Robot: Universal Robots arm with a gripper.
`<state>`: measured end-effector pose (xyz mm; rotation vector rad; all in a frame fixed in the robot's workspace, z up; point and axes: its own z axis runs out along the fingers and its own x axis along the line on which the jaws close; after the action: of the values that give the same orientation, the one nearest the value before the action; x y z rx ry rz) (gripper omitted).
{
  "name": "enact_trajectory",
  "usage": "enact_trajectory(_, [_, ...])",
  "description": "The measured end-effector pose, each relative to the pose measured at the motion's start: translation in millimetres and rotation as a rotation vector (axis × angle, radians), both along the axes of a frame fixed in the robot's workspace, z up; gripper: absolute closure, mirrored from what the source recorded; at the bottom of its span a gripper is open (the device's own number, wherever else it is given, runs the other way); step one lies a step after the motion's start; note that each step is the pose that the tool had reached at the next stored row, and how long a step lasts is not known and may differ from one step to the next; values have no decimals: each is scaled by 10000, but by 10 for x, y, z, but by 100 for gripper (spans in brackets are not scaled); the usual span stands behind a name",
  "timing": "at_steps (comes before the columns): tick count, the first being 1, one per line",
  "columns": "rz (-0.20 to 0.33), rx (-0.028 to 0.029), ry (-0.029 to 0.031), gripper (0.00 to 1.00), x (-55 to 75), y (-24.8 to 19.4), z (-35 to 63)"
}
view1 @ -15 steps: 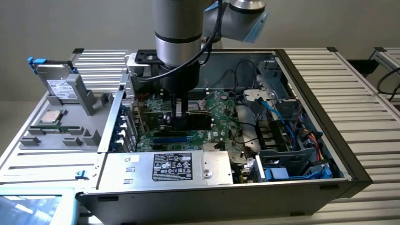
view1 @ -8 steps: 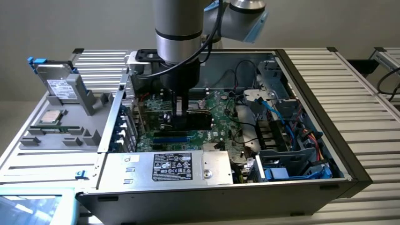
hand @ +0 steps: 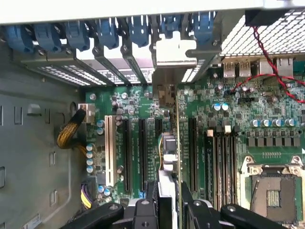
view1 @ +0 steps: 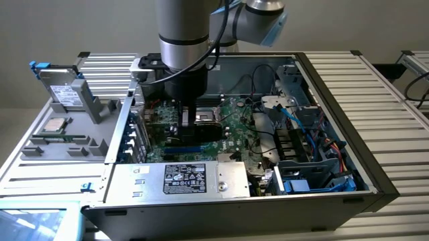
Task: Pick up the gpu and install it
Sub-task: 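Insert the gpu into the slot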
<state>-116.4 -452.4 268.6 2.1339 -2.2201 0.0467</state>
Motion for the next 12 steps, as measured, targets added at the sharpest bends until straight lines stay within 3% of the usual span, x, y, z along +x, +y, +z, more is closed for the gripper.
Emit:
enact_trajectory(9, [-55,22,1,71,-97,-1,-157])
enact_trajectory(12, [-119,25,25,71,-125,1,-175])
